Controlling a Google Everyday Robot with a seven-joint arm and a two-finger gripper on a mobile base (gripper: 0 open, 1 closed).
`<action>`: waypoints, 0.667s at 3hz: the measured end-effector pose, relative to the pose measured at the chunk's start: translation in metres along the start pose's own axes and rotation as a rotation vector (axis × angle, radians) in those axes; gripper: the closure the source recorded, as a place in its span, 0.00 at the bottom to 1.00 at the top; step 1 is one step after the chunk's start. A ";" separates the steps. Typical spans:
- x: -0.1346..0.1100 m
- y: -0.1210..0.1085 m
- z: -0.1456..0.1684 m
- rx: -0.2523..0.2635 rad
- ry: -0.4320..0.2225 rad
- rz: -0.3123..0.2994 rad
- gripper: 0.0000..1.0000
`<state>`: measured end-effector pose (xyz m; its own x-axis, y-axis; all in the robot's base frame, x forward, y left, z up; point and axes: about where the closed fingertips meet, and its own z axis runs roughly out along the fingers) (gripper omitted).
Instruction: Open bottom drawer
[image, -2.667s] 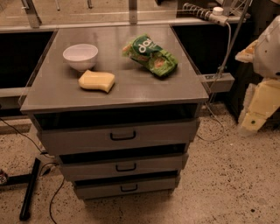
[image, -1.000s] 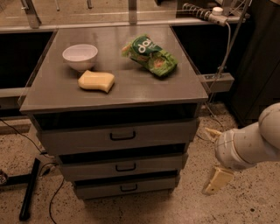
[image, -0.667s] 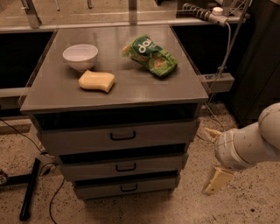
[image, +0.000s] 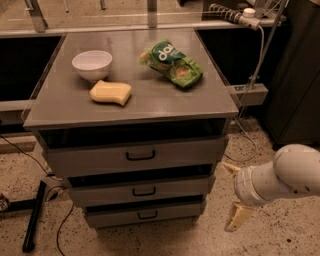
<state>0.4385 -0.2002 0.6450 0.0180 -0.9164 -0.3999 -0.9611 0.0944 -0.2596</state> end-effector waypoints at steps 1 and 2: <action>0.026 0.004 0.048 -0.002 -0.039 -0.036 0.00; 0.044 0.004 0.086 0.001 -0.089 -0.064 0.00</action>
Offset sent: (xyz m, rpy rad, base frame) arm 0.0353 -0.0118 -0.1455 0.1185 -0.0587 0.1234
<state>0.4593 -0.2071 0.5508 0.1033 -0.8825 -0.4588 -0.9570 0.0375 -0.2877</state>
